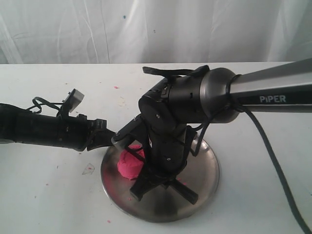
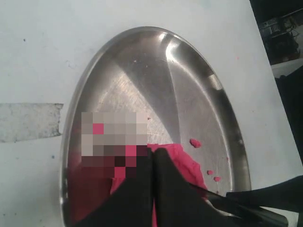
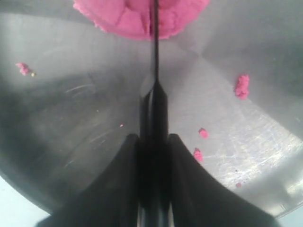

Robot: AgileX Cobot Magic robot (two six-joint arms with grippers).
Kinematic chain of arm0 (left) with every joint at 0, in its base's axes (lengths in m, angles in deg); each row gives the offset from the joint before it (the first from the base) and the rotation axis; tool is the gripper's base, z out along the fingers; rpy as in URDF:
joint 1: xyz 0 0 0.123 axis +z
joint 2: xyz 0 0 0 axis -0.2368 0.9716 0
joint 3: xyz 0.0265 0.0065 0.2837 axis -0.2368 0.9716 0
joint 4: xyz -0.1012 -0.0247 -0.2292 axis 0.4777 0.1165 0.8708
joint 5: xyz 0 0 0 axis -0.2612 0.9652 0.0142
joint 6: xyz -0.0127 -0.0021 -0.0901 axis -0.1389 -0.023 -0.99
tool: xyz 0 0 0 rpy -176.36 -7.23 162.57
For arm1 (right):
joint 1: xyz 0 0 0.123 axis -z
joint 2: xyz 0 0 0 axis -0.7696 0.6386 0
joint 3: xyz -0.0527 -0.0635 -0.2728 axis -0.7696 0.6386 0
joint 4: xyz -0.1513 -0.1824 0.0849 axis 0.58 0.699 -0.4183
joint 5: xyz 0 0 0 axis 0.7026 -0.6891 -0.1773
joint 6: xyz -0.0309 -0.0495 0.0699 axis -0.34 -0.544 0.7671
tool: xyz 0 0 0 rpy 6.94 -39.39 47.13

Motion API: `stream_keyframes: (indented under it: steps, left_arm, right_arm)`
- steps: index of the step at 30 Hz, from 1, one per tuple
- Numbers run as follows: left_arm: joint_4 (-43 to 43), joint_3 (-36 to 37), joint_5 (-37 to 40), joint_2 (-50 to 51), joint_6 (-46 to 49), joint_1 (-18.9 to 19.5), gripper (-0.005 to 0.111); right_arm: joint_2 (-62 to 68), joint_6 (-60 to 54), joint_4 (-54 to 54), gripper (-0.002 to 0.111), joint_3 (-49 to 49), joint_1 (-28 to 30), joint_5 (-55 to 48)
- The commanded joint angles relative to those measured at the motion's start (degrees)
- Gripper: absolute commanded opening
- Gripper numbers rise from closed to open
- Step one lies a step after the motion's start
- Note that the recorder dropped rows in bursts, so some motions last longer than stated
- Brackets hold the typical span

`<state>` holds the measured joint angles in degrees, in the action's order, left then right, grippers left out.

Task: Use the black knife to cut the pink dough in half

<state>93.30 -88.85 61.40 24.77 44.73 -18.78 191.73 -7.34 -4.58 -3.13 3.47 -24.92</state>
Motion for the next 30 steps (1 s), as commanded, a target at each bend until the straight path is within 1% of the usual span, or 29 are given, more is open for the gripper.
stream_keyframes:
  steps: [1,16,21,30]
  left_arm:
    - [0.07,0.03,-0.71,0.56,0.49,-0.27,0.000]
    - [0.07,0.03,-1.28,1.10,0.95,-0.27,0.000]
    - [-0.35,0.03,-2.88,1.10,0.95,-0.27,0.000]
    - [-0.35,0.03,-2.37,1.10,0.95,-0.27,0.000]
  right_arm:
    - [1.48,-0.33,0.51,0.000,-0.16,-0.07,-0.12]
    - [1.28,-0.33,0.63,0.000,-0.16,-0.07,-0.59]
    - [1.28,-0.33,0.63,0.000,-1.02,-0.07,-1.92]
    - [1.28,-0.33,0.50,0.000,-2.20,-0.07,-2.58]
